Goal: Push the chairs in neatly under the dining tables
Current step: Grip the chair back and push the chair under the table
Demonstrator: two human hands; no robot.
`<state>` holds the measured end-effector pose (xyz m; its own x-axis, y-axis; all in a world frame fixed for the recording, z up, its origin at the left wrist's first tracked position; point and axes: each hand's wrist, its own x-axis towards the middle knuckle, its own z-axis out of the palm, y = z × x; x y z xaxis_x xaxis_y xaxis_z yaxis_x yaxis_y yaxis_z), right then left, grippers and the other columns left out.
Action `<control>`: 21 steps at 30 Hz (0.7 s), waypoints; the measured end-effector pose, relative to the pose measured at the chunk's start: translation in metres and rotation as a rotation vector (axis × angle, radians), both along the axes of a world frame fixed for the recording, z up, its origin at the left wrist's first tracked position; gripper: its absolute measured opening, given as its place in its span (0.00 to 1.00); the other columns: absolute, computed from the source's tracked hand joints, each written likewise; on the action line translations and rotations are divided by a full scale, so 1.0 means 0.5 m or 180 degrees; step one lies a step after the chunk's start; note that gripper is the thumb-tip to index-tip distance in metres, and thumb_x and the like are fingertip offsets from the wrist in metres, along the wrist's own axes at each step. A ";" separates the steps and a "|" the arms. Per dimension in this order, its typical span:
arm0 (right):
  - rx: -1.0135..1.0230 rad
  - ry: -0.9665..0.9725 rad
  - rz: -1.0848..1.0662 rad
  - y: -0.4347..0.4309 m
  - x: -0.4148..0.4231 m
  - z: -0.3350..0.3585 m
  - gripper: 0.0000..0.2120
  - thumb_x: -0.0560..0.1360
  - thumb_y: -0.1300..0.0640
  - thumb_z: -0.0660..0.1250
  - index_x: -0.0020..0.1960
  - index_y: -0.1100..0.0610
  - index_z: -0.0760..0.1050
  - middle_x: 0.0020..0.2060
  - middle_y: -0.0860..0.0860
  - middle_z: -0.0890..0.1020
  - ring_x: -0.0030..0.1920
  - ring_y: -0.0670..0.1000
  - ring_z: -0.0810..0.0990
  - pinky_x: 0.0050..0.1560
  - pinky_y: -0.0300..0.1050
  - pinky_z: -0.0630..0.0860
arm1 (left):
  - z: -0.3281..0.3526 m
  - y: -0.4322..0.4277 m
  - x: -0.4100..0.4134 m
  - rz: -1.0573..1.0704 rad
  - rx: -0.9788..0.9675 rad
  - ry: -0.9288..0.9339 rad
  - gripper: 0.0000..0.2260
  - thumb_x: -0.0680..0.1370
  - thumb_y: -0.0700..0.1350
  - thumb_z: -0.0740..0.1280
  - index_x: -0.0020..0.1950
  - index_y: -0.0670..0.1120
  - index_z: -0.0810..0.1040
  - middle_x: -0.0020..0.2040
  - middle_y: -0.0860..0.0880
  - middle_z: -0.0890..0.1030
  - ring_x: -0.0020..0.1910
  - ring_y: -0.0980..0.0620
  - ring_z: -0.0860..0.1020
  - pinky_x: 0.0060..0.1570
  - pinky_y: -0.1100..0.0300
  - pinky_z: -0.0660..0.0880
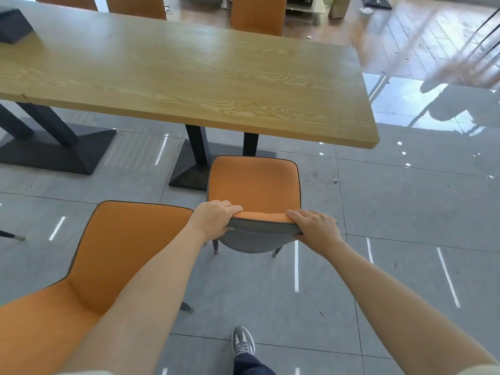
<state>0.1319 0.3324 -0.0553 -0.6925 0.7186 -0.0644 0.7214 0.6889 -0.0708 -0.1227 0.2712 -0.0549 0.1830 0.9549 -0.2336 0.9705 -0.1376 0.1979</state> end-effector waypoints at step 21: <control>-0.0457 -0.0266 -0.0674 0.011 -0.051 0.033 0.27 0.75 0.42 0.61 0.68 0.55 0.60 0.66 0.54 0.71 0.66 0.57 0.68 0.68 0.54 0.62 | 0.021 0.009 -0.018 0.0315 0.0081 0.0663 0.30 0.77 0.58 0.61 0.75 0.52 0.52 0.77 0.44 0.55 0.76 0.43 0.54 0.73 0.44 0.53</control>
